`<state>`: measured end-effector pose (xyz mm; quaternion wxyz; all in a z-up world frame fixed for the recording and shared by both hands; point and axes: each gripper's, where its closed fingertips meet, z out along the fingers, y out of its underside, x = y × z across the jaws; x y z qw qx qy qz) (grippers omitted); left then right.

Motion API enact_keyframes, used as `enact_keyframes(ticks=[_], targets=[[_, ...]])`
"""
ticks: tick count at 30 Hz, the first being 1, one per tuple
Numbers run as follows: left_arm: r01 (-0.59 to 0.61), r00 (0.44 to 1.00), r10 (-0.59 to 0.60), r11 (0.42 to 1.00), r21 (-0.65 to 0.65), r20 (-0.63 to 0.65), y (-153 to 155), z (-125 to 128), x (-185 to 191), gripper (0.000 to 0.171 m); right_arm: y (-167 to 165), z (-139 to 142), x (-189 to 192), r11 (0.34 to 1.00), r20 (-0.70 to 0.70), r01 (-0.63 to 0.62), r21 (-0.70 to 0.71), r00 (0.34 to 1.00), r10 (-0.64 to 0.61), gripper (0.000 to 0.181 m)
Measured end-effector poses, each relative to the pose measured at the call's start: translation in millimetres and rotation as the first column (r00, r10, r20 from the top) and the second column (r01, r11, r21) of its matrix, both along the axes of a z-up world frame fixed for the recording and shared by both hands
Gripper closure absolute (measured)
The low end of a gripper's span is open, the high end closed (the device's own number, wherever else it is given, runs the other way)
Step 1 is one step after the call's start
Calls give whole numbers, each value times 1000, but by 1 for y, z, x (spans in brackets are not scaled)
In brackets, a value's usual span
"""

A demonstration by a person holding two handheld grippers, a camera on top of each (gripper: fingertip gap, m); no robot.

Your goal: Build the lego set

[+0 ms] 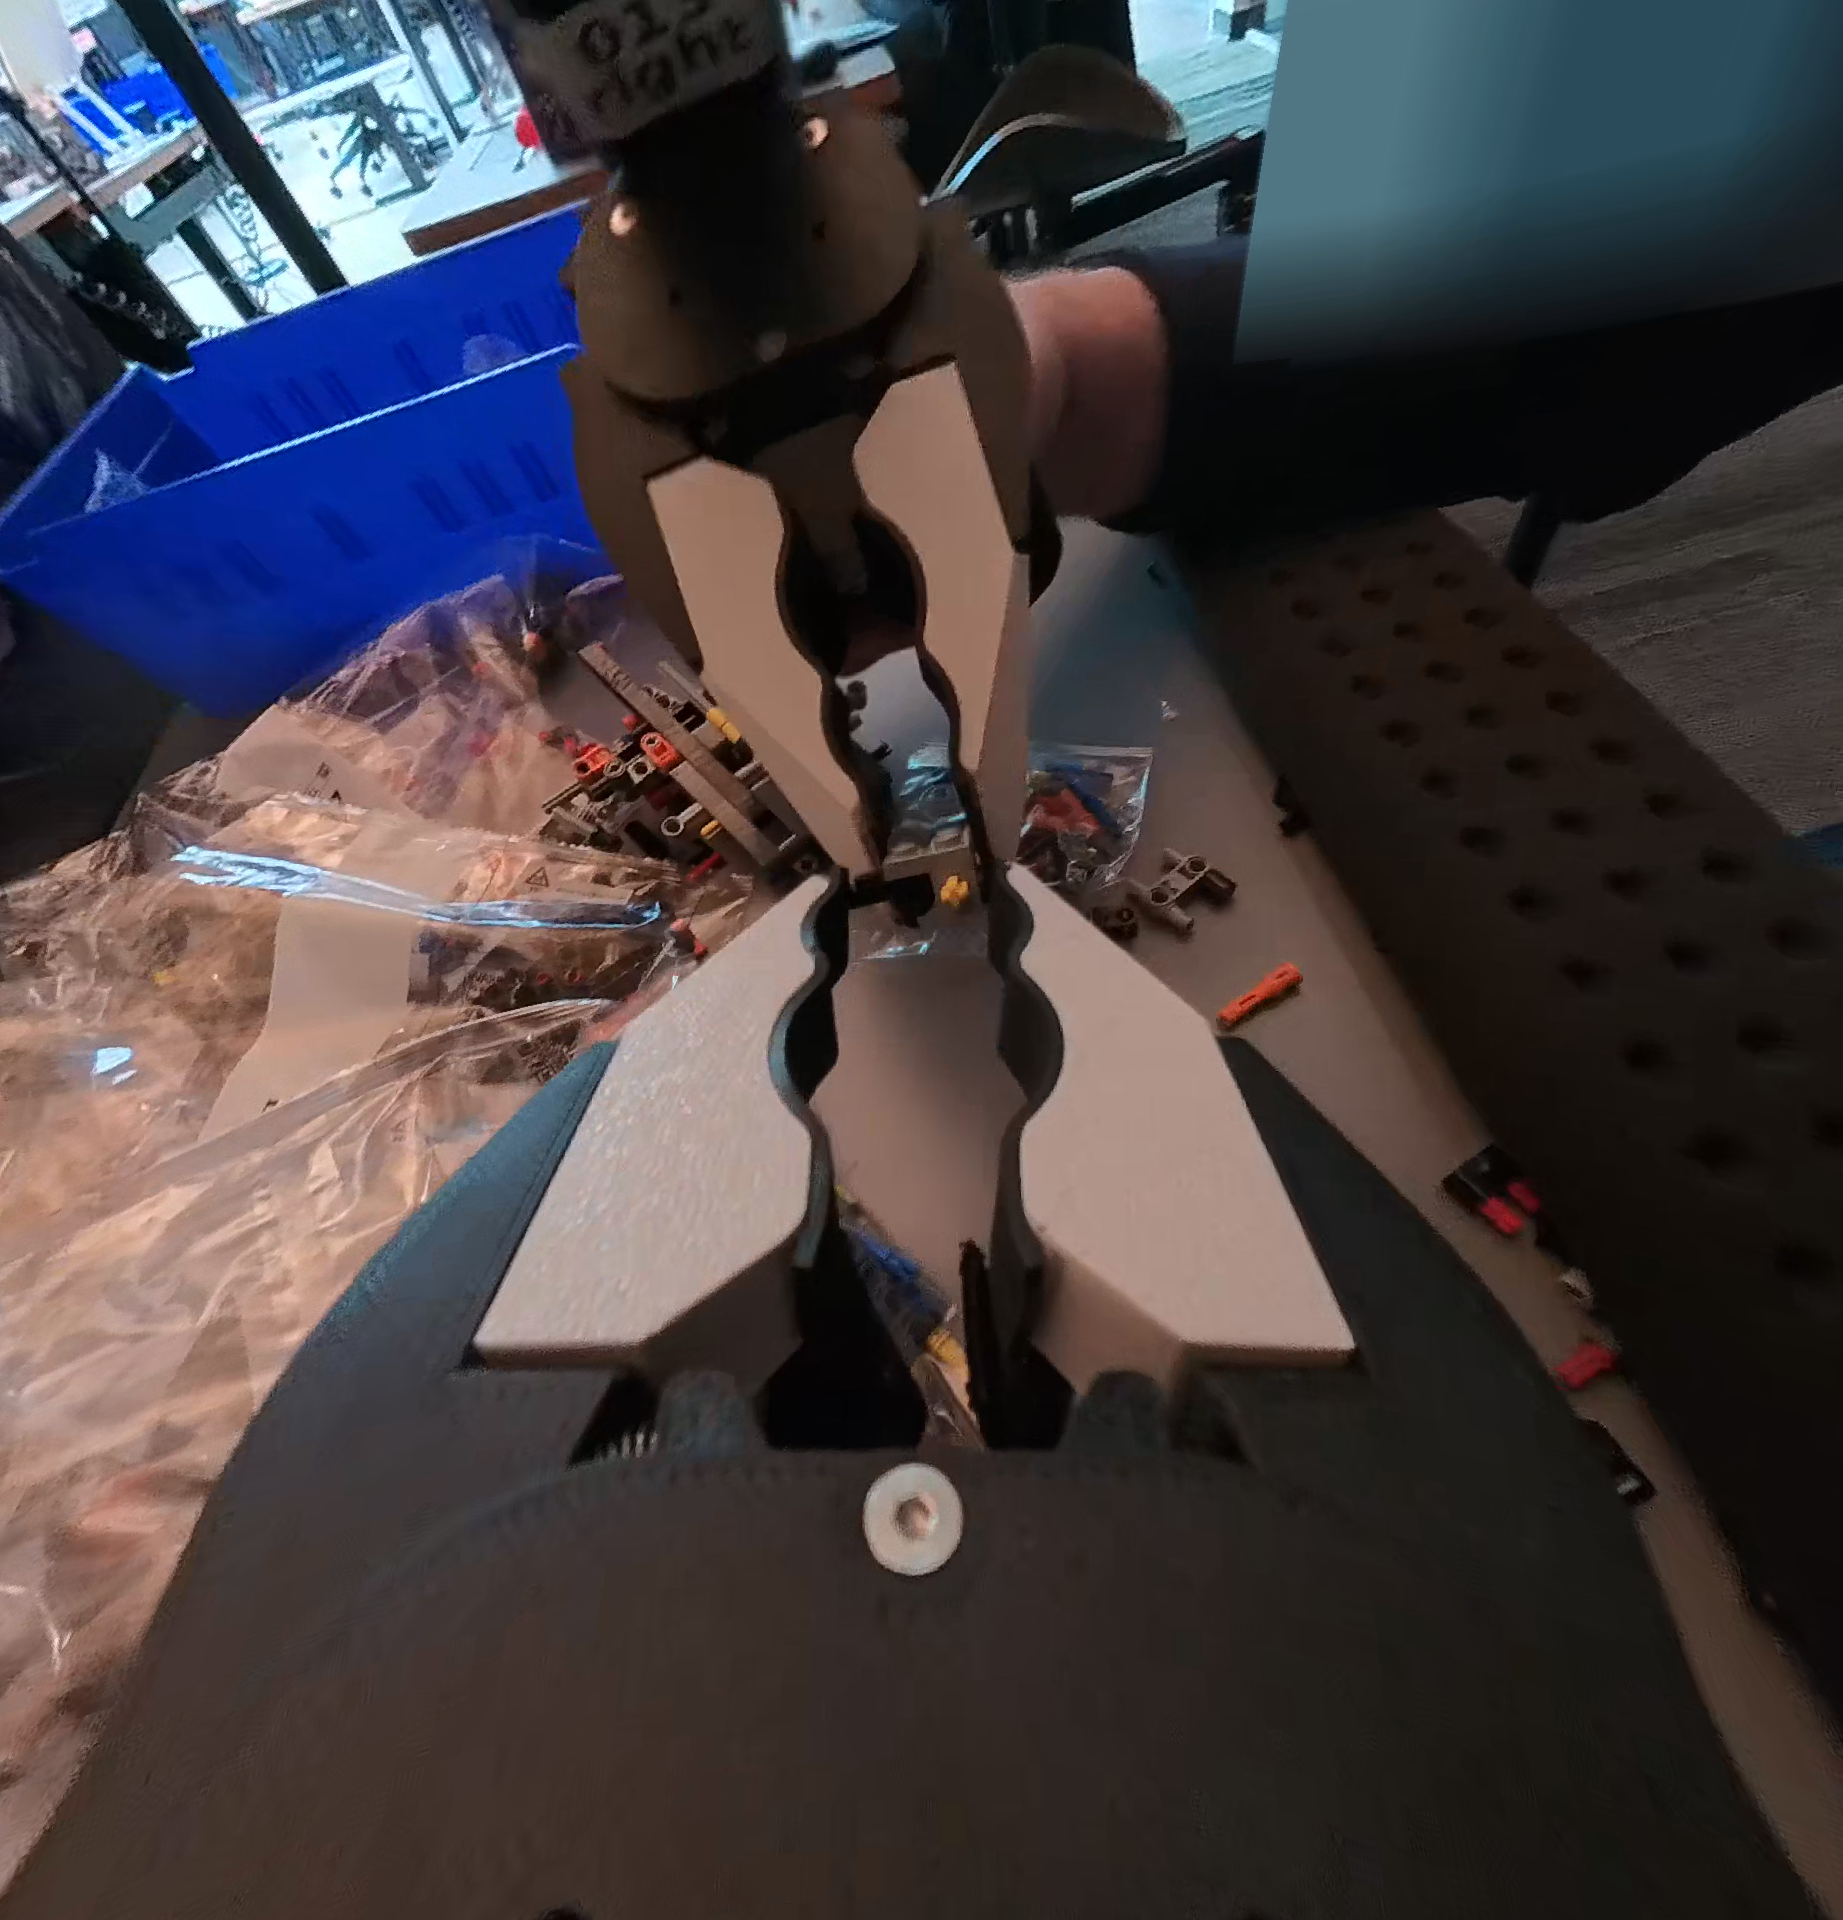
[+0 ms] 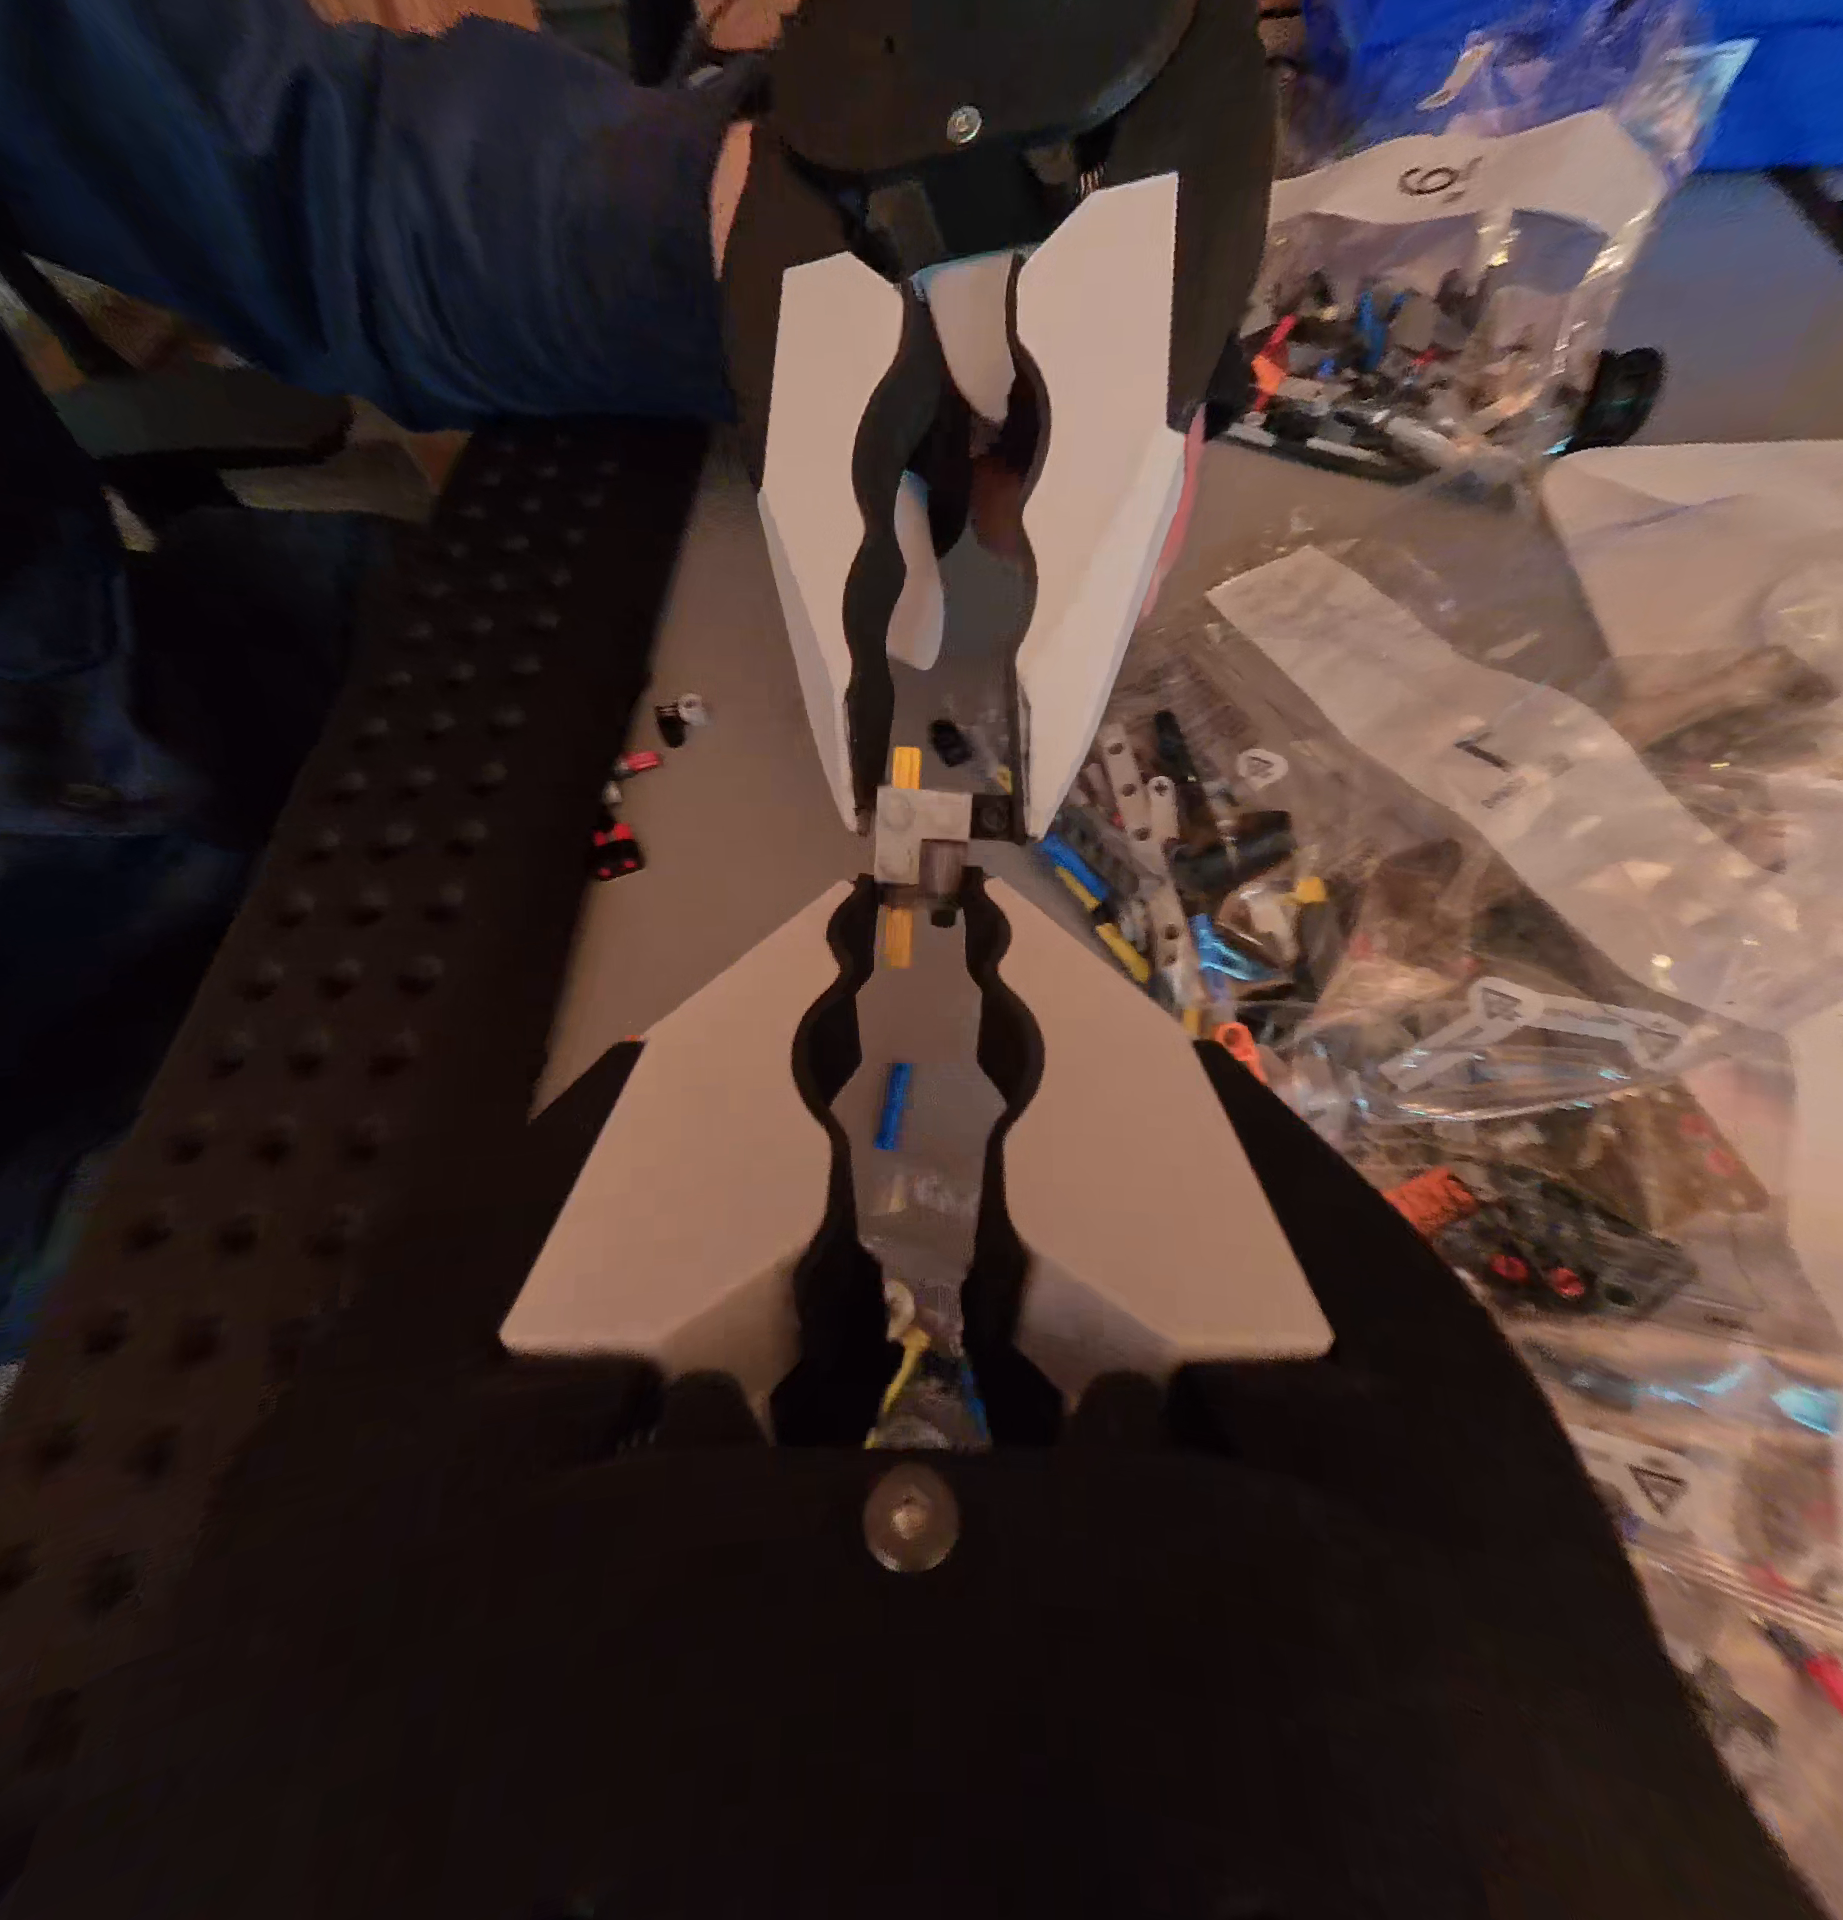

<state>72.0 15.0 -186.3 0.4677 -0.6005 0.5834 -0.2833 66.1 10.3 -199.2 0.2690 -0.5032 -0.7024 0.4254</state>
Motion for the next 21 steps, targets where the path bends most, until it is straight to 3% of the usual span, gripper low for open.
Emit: enact_keyframes(ticks=[9, 21], targets=[[-48, 998, 47, 998, -38, -41, 9, -11, -3, 147, 10, 0, -3, 984, -14, 68, 162, 998, -66, 167], [-69, 997, 67, 995, -66, -29, 12, -12, -4, 147, 13, -2, -4, 990, 1, 82, 112, 997, -83, 168]])
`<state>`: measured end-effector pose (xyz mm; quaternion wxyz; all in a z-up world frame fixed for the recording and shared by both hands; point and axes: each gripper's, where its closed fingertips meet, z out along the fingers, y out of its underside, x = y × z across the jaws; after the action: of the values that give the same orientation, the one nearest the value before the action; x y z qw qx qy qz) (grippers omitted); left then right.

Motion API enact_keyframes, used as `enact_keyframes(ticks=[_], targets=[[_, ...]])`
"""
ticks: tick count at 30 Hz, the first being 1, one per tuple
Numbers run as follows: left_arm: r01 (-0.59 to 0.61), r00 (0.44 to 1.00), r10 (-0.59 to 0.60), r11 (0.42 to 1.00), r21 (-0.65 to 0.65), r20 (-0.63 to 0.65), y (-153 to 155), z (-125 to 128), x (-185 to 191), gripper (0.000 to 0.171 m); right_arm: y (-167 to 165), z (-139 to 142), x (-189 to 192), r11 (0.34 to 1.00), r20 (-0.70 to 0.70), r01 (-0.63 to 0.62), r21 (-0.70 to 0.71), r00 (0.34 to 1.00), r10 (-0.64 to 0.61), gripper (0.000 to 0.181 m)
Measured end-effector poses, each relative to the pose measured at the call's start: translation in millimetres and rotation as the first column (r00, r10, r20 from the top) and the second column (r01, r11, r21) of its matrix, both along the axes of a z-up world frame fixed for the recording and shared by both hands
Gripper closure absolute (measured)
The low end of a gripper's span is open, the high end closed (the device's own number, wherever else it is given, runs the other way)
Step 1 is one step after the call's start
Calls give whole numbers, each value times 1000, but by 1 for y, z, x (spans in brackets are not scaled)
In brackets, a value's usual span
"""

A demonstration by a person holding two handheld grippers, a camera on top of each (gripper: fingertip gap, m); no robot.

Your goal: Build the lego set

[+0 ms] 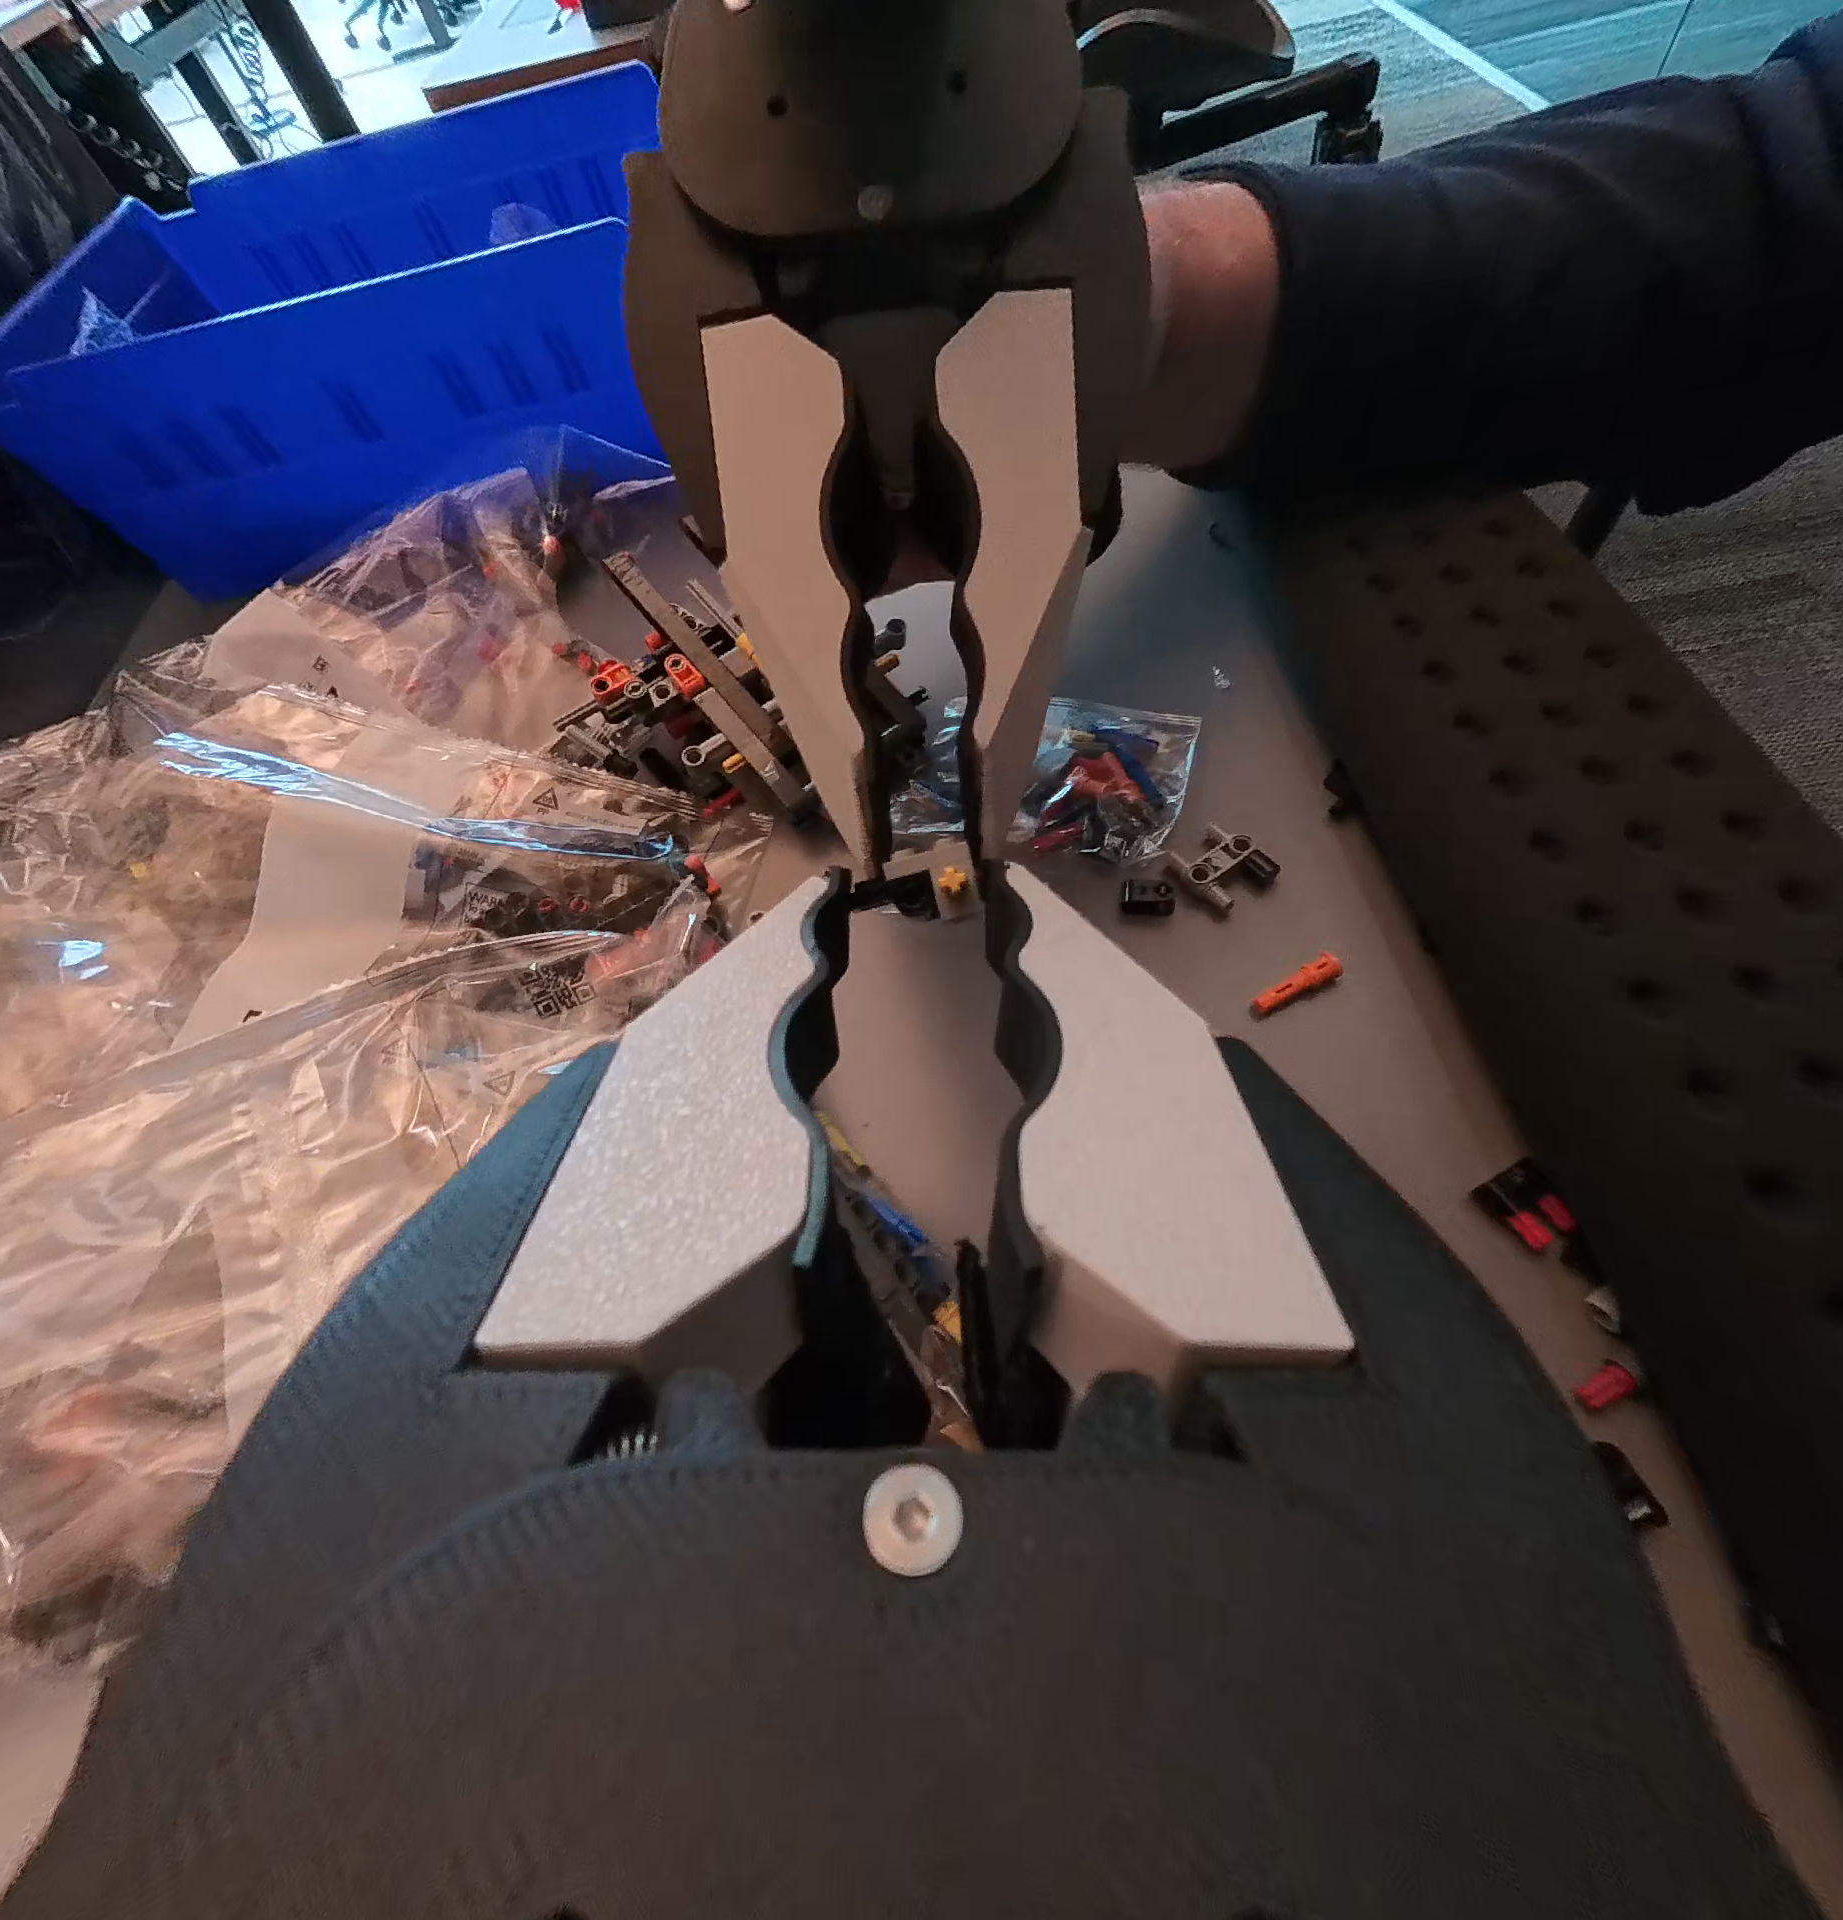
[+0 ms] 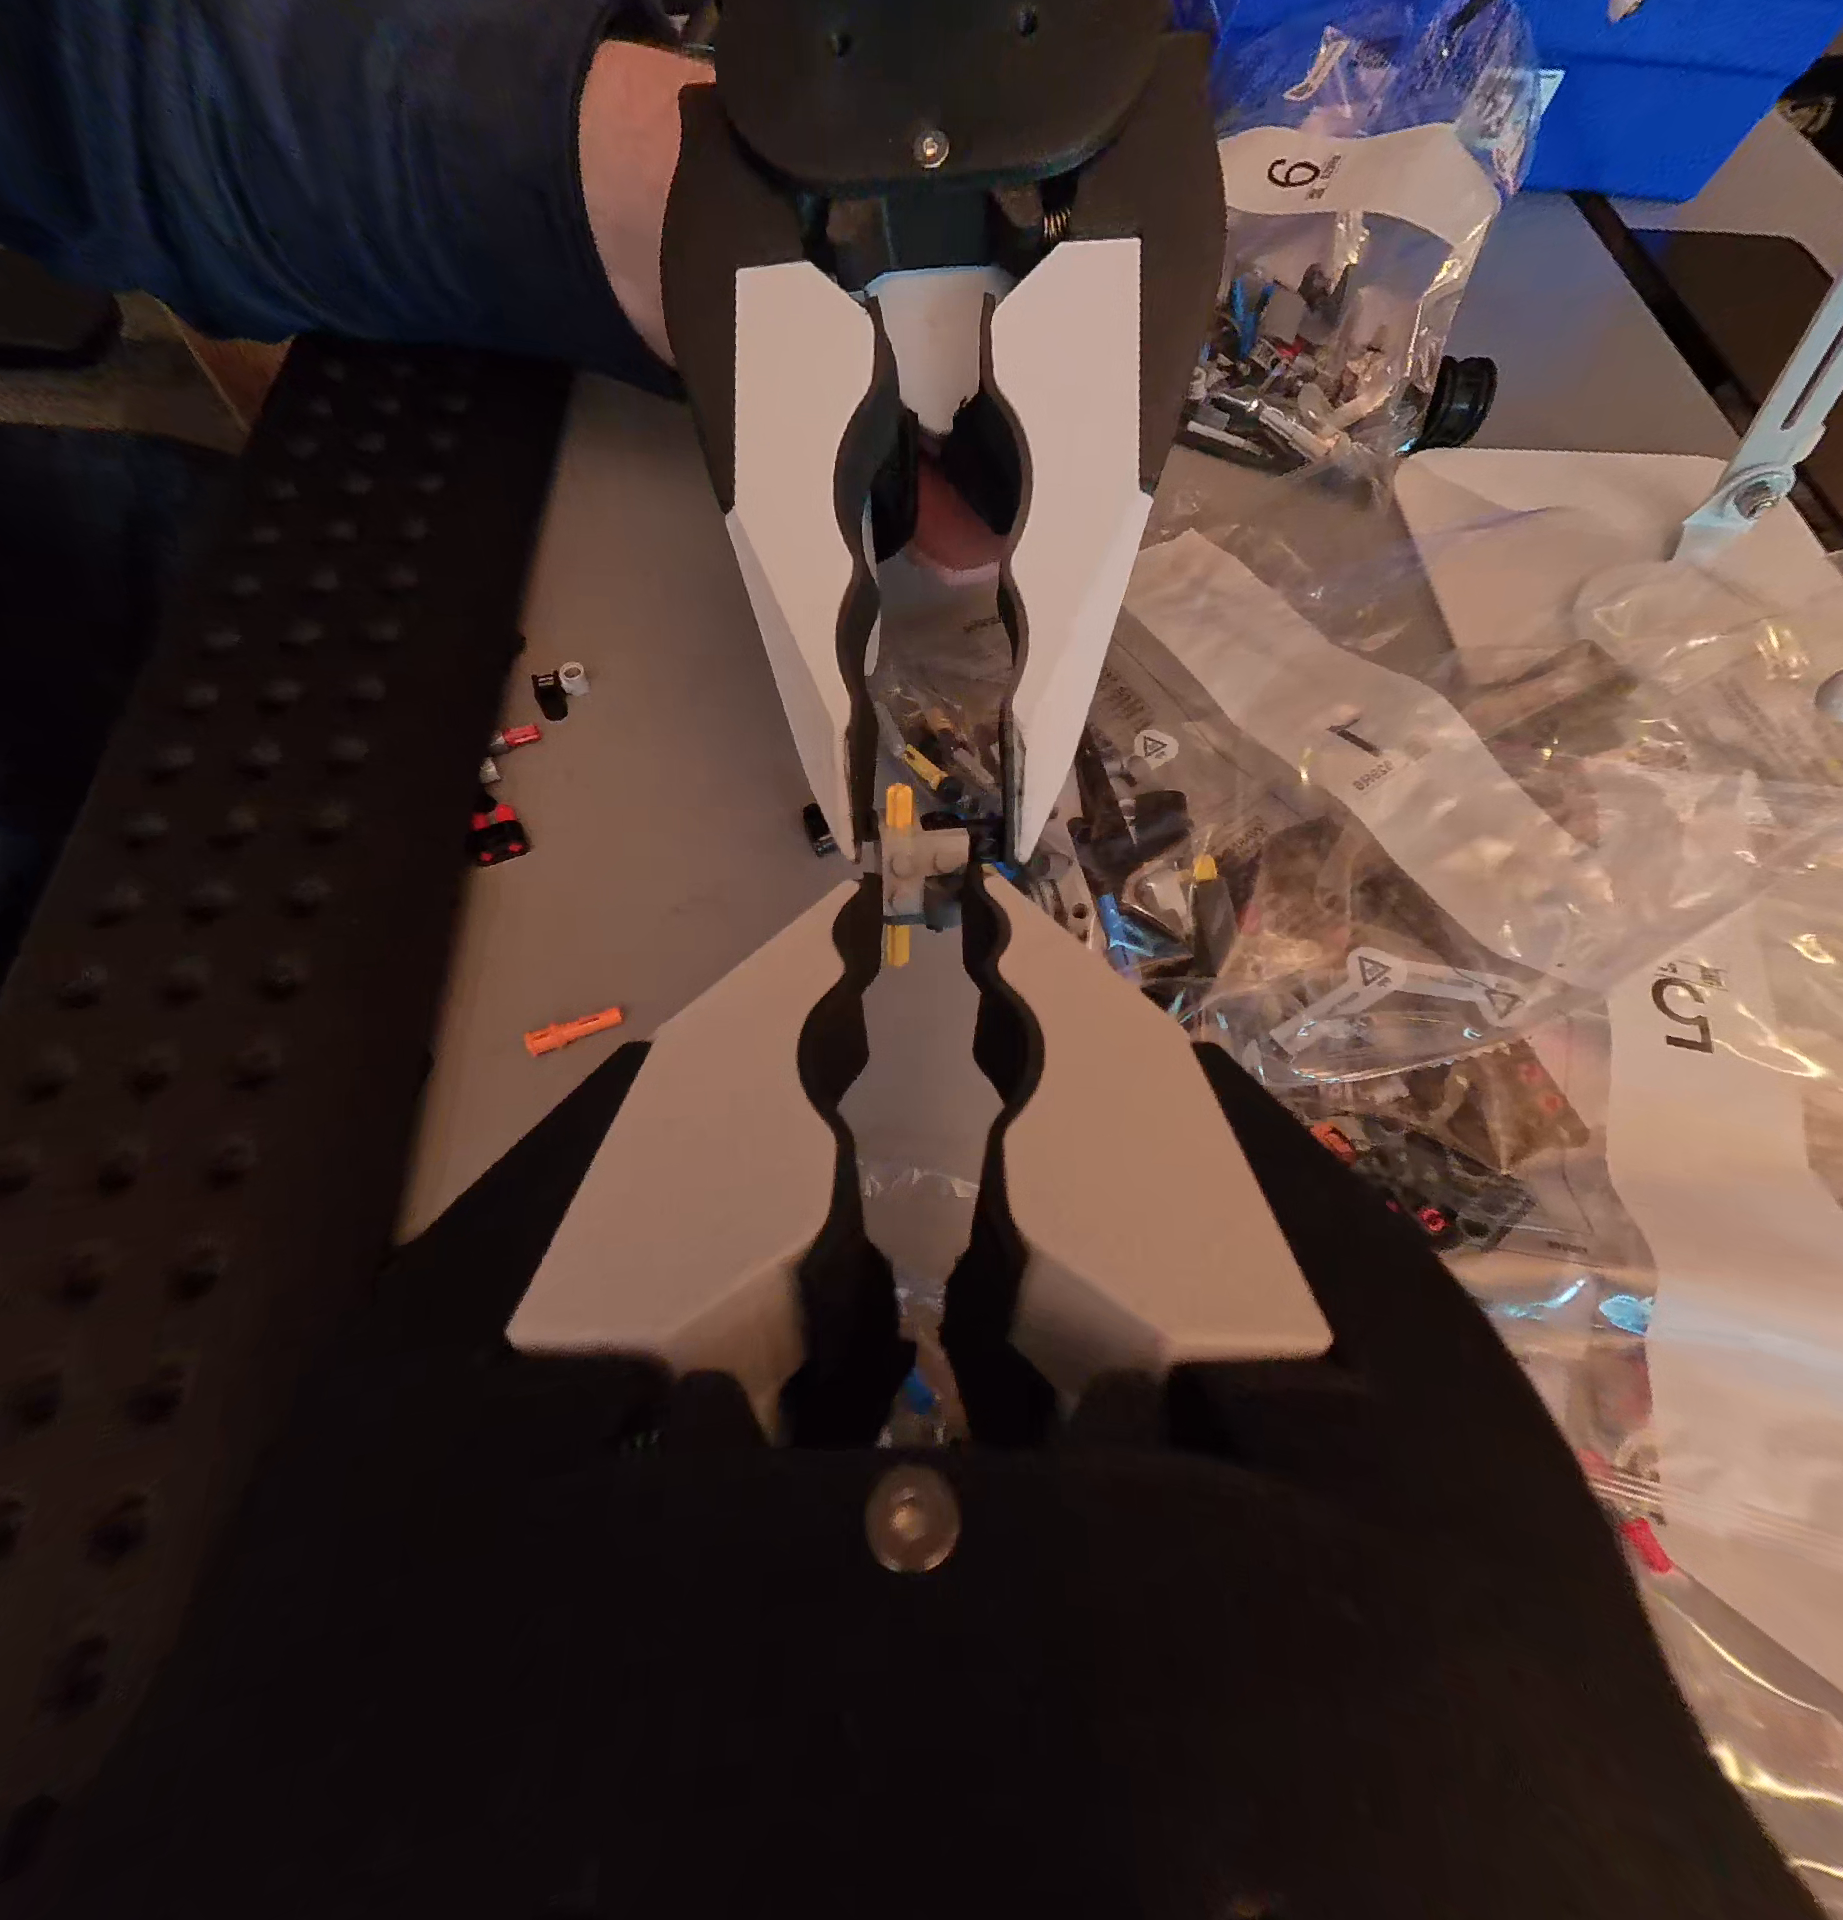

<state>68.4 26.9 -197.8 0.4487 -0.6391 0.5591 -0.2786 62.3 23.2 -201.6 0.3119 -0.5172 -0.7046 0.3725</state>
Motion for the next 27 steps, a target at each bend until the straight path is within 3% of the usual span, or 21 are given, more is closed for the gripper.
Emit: enact_keyframes(ticks=[27], targets=[[217, 976, -215, 973, -75, 35, -38, -1, 9, 149, -37, 0, 14, 946, -19, -238, -220, 971, 240, 169]])
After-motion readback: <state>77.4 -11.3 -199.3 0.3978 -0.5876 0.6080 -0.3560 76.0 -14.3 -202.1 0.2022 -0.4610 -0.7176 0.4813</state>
